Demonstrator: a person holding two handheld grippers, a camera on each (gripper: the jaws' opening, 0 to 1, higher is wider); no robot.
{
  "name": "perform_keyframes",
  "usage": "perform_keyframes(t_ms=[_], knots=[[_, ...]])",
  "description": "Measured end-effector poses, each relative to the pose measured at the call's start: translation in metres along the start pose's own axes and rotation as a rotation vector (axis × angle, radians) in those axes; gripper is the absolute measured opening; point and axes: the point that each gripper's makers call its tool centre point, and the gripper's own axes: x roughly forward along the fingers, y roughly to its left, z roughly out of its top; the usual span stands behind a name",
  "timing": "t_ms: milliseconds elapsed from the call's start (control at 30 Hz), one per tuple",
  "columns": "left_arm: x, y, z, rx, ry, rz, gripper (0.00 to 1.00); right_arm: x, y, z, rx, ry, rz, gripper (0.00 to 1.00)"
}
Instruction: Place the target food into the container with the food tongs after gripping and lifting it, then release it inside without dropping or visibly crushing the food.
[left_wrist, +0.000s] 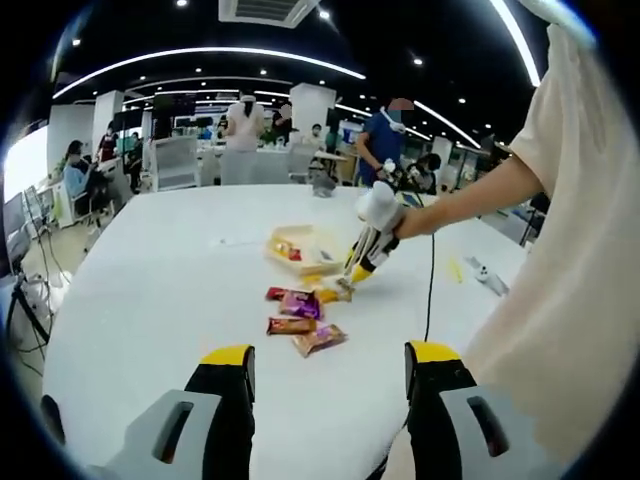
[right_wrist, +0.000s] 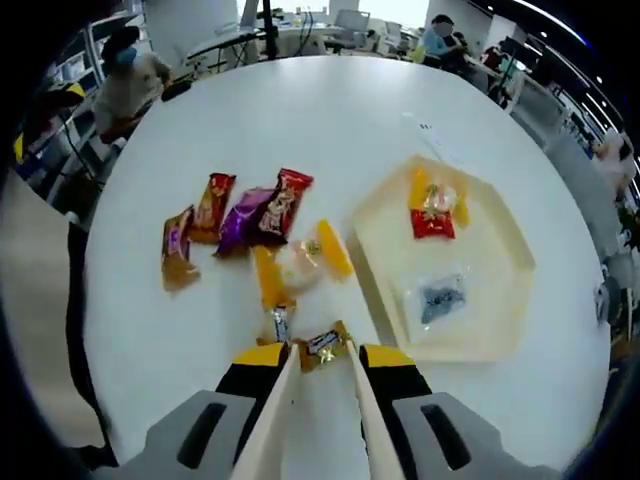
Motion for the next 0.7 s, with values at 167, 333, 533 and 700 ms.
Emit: perform_keyframes(t_ms=[167, 333, 533, 700], knots=[[0.0009, 0.0005, -0.0004, -0.001, 0.005, 0.000, 0.60, 0.0038, -0.0011, -0.0011, 0.013, 0.002, -0.011, 0.28], [0.0004, 0.0012, -0.0013, -0.003, 0.007, 0.003, 0.60, 0.0056, -0.0018, -0.0008, 0.025, -0.002, -0.022, 0.28], [-0.0005, 0.0011, -0.0026, -0.005, 0.010, 0.006, 0.60, 0.0048, 0.0037, 0.0006, 0.049, -0.004, -0.027, 0.28], [-0.0016, 0.0010, -0.0052, -0.009, 0.013, 0.007, 0.60, 0.0042, 0.0061, 0.0018, 0.052, -0.003, -0.030, 0.28]])
